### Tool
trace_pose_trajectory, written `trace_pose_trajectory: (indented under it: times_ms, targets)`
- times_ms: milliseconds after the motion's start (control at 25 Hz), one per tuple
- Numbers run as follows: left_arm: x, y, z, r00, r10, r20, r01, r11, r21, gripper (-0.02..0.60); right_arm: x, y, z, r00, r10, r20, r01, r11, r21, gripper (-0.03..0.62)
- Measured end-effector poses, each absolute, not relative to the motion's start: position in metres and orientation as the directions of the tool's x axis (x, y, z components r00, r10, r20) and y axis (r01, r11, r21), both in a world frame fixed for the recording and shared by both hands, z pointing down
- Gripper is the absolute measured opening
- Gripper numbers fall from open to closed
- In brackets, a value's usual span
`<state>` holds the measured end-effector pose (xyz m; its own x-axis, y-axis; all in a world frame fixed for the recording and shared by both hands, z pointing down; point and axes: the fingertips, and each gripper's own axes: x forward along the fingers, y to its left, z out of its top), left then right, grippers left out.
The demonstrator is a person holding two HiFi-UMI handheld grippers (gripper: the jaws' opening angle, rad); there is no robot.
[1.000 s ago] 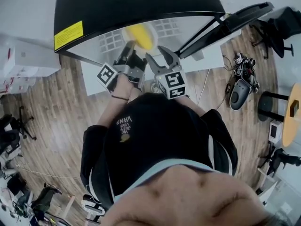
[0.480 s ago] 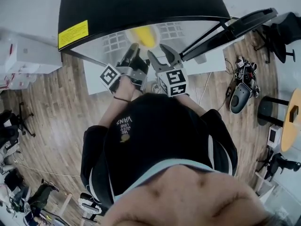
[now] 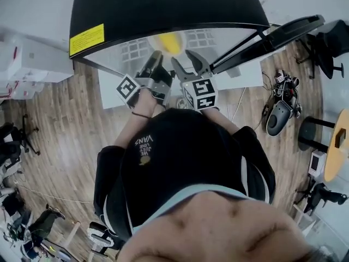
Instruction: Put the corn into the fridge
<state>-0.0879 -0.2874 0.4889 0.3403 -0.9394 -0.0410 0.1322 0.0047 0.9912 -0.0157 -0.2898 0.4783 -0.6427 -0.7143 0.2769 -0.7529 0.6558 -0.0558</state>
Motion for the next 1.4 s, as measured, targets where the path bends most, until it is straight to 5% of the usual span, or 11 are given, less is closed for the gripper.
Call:
trace_pose_trajectory:
  times_ms: [520,1400]
  targets:
    - [-0.088,-0.288,0.490,0.326,-0.944,-0.040,0.127,0.002,0.992,0.117,-0.022,-0.303,0.479,-0.662,-0.697,0.275,-0.734,0.678,-0.050,0.213]
    - [-0.087,-0.286,0.489,0.394,-0.919,-0.024,-0.063,-0.053,0.997,0.117,-0.023,-0.300,0.475,-0.661,-0.700,0.270,-0.734,0.678,-0.041,0.213]
